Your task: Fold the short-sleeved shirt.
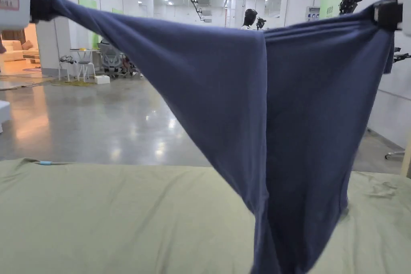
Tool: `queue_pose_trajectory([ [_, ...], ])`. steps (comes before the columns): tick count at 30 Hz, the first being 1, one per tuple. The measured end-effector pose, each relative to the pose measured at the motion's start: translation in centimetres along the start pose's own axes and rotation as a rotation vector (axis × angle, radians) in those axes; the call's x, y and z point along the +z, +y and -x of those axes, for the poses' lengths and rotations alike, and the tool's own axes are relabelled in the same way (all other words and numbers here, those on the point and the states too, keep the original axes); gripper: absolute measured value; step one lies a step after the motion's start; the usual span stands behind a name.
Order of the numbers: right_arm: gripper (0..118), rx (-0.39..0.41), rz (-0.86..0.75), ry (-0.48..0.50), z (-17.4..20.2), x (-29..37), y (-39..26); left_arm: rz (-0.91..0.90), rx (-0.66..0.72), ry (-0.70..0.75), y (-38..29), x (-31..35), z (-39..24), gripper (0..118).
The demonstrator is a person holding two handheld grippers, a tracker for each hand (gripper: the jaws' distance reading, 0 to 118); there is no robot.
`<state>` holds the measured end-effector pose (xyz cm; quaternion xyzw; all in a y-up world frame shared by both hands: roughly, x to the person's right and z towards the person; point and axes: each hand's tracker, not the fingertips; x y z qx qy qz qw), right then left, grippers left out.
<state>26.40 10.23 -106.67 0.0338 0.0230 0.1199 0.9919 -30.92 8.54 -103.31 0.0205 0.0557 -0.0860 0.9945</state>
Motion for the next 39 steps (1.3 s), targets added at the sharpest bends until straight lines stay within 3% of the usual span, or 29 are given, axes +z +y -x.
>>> queue_pose_trajectory([
  [5,5,-0.023,-0.06,-0.017,-1.2,-1.8,-0.6,-0.061,-0.004,-0.033,-0.8,-2.5,-0.8,4],
  [10,5,-0.058,-0.07,0.07,-1.4,-1.1,-8.2,-0.003,0.012,-0.091,-8.8,-3.4,-2.1,4],
  [13,5,-0.104,0.014,0.138,0.0,0.3,-16.1,0.092,0.034,-0.132,-16.7,-3.0,-3.6,4],
  [16,5,-0.041,0.119,0.193,1.7,3.2,-25.1,0.247,0.017,-0.175,-25.5,-1.2,-5.4,4],
  [20,5,-0.033,0.294,0.216,4.4,10.0,-36.1,0.424,0.021,-0.243,-37.3,4.5,-7.8,4],
  [24,5,-0.034,0.467,0.253,6.7,18.5,-43.2,0.602,-0.052,-0.304,-44.4,12.1,-9.2,4],
  [27,5,-0.013,0.5,0.273,7.4,24.8,-45.1,0.594,-0.053,-0.331,-45.1,17.6,-8.7,4],
  [32,5,-0.074,0.48,0.27,7.3,34.2,-43.5,0.575,-0.03,-0.376,-42.1,24.3,-6.4,4],
  [39,5,-0.037,0.485,0.32,8.3,45.2,-42.5,0.625,-0.04,-0.422,-42.1,33.0,-3.5,4],
])
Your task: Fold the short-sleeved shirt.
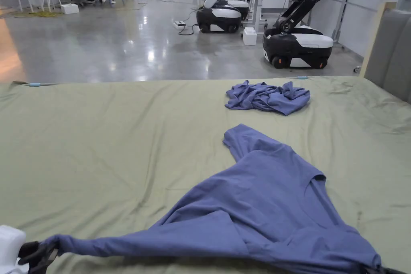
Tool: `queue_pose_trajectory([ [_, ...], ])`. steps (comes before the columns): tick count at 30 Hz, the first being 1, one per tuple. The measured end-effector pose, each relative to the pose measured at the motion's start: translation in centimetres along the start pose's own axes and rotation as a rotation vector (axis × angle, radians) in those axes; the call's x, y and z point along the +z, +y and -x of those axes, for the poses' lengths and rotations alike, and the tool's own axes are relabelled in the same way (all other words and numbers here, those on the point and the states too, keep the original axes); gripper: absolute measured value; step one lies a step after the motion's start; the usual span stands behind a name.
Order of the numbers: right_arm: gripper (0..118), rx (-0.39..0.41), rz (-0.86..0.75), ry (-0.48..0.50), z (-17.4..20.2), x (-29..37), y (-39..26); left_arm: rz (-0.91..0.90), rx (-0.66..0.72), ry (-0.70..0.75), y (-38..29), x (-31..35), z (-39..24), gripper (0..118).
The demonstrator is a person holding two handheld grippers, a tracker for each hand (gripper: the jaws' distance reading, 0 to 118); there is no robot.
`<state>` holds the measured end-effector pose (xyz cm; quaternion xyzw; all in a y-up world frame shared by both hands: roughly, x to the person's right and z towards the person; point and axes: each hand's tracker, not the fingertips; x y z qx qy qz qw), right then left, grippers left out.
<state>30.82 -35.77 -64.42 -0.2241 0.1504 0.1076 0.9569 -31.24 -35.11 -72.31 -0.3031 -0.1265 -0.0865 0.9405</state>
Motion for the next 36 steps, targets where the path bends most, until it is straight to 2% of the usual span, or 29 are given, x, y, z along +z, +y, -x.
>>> queue_pose_trajectory([
  [5,5,0.008,0.064,0.0,0.9,0.3,-3.4,0.091,-0.044,0.03,-4.3,0.5,-0.7,13],
  [6,5,0.001,0.077,-0.016,0.9,-0.2,-3.8,0.114,-0.029,0.07,-5.5,-0.6,0.1,22],
  [7,5,-0.02,0.086,-0.023,0.8,-0.5,-4.1,0.124,-0.009,0.081,-6.0,-0.6,0.5,36],
  [8,9,-0.059,0.092,-0.02,0.7,-0.8,-4.2,0.076,0.056,0.068,-6.5,-0.3,0.9,69],
  [9,43,-0.065,0.09,-0.013,0.7,-1.0,-4.2,0.041,0.122,0.07,-6.4,0.4,1.4,116],
  [10,91,-0.06,0.092,-0.032,0.9,-1.1,-4.2,0.059,0.182,0.068,-6.4,0.8,1.6,118],
  [11,118,-0.059,0.117,-0.096,0.9,-0.9,-3.9,0.07,0.25,0.051,-6.3,1.5,1.9,118],
  [12,117,-0.066,0.126,-0.134,0.9,-0.5,-3.6,-0.03,0.347,-0.003,-6.3,2.9,1.9,118],
  [13,118,-0.076,0.083,-0.143,0.8,0.4,-3.5,-0.039,0.347,0.008,-6.3,4.0,2.0,118],
  [14,118,-0.095,-0.054,-0.13,0.7,2.1,-3.1,-0.086,0.368,-0.004,-5.8,5.6,1.5,118],
  [15,118,-0.127,-0.073,-0.144,1.0,3.0,-2.3,-0.125,0.375,0.004,-5.6,6.9,1.1,118],
  [17,118,-0.131,-0.124,-0.18,1.6,4.8,-0.9,-0.187,0.383,0.028,-5.2,9.1,0.2,118],
  [19,115,-0.162,-0.172,-0.153,2.8,6.0,0.9,-0.244,0.401,0.089,-5.0,11.4,-1.3,118],
  [20,108,-0.17,-0.194,-0.146,3.3,6.3,1.5,-0.249,0.426,0.06,-5.0,12.0,-1.6,118],
  [21,69,-0.164,-0.227,-0.154,3.9,6.5,2.0,-0.243,0.464,0.029,-5.1,12.6,-2.0,117],
  [22,16,-0.15,-0.222,-0.165,4.3,6.4,2.4,-0.254,0.492,0.016,-4.9,13.3,-3.1,102],
  [23,3,-0.114,-0.218,-0.245,4.9,6.3,3.0,-0.269,0.507,0.026,-5.0,13.5,-4.0,60],
  [24,3,-0.139,-0.223,-0.2,5.2,6.4,3.3,-0.25,0.527,0.079,-5.3,13.1,-4.5,0],
  [25,3,-0.156,-0.213,-0.1,5.0,6.4,3.8,-0.236,0.546,0.132,-5.7,12.8,-4.6,0],
  [27,3,-0.111,-0.212,-0.125,5.8,5.5,4.3,-0.161,0.582,-0.061,-5.6,11.1,-4.3,0],
  [29,3,-0.072,-0.207,-0.079,6.1,5.1,4.8,-0.133,0.598,-0.002,-5.3,9.1,-3.5,0],
  [32,3,-0.092,-0.217,-0.058,6.0,4.7,4.8,-0.035,0.684,-0.089,-4.0,5.4,-0.5,3],
  [34,3,-0.093,-0.213,-0.048,5.9,4.4,4.8,-0.006,0.743,-0.098,-3.2,3.3,0.9,90],
  [35,3,-0.072,-0.215,-0.053,6.5,4.5,5.1,0.038,0.755,-0.079,-2.9,2.2,1.6,112],
  [36,3,-0.067,-0.214,-0.053,6.8,4.5,5.1,0.062,0.742,-0.084,-3.0,1.1,2.2,115],
])
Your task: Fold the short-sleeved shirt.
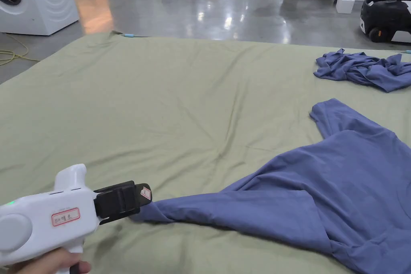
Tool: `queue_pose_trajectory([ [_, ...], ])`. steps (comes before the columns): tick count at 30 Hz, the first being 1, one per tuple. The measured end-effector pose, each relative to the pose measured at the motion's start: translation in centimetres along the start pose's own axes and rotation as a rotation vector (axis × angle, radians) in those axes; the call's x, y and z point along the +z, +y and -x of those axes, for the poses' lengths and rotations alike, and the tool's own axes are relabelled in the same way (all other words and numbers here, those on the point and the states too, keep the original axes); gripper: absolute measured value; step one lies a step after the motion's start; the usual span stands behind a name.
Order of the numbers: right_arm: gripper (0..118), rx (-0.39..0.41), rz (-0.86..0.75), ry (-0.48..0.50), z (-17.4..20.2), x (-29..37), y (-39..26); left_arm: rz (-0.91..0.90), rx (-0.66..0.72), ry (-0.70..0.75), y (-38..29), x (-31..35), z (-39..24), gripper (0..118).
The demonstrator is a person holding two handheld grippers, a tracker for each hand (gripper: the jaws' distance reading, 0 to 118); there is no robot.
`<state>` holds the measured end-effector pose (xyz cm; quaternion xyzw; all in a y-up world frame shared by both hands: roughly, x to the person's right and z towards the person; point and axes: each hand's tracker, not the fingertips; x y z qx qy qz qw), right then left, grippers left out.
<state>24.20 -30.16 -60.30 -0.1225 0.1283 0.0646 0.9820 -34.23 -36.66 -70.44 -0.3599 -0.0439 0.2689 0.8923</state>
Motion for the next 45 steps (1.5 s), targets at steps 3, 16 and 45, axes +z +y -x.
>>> queue_pose_trajectory([
  [3,3,0.005,0.007,0.008,0.0,0.1,-0.2,0.005,-0.056,0.082,0.0,-1.9,-0.4,115],
  [16,3,-0.027,0.094,0.0,-2.9,-2.4,-1.5,0.198,-0.3,0.071,-4.0,-1.9,-3.8,15],
  [45,7,0.008,0.546,-0.005,-16.1,-46.3,3.9,0.021,-0.353,0.085,-1.8,0.5,-6.0,14],
])
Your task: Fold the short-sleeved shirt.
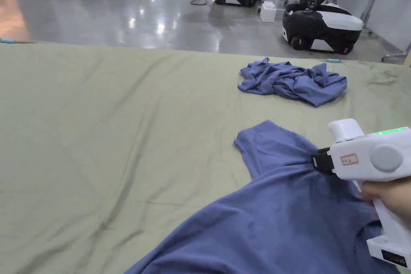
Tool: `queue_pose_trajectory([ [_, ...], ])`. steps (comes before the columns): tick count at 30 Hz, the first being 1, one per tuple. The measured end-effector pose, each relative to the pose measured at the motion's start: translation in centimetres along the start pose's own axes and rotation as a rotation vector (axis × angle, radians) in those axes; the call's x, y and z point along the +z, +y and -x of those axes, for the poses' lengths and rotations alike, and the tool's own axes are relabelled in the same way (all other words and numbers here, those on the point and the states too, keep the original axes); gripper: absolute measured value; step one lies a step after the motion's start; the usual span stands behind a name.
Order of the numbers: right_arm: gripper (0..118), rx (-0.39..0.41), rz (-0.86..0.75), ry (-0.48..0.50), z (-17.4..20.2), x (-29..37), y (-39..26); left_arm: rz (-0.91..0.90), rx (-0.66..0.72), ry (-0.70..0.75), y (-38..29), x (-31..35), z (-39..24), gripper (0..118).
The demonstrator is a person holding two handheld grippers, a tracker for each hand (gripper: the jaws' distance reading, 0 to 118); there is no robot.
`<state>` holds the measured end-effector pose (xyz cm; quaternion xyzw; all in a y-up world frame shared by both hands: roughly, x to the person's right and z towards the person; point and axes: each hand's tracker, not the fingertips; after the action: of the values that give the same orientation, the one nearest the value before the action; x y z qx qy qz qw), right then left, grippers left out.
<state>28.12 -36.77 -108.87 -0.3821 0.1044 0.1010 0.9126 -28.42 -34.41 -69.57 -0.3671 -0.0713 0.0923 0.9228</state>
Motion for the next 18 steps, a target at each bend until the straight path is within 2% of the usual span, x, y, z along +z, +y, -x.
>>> queue_pose_trajectory([
  [1,7,-0.011,-0.022,0.003,0.0,1.4,0.0,-0.018,0.0,-0.011,0.2,0.5,0.2,14],
  [2,7,-0.013,-0.101,-0.042,0.0,3.7,0.1,-0.039,-0.005,-0.022,0.7,1.0,0.3,14],
  [5,7,-0.105,-0.277,-0.03,-1.2,11.8,1.7,-0.113,-0.055,-0.042,3.4,3.2,0.3,14],
  [11,7,-0.08,-0.528,-0.113,-4.0,32.2,7.2,-0.349,-0.208,0.015,11.3,10.6,0.0,14],
  [15,7,-0.124,-0.72,-0.101,-5.2,44.7,9.0,-0.49,-0.257,0.035,16.4,15.6,-0.2,14],
  [18,7,-0.11,-0.792,-0.104,-4.4,51.3,9.3,-0.566,-0.292,0.058,19.6,18.0,-0.3,14],
])
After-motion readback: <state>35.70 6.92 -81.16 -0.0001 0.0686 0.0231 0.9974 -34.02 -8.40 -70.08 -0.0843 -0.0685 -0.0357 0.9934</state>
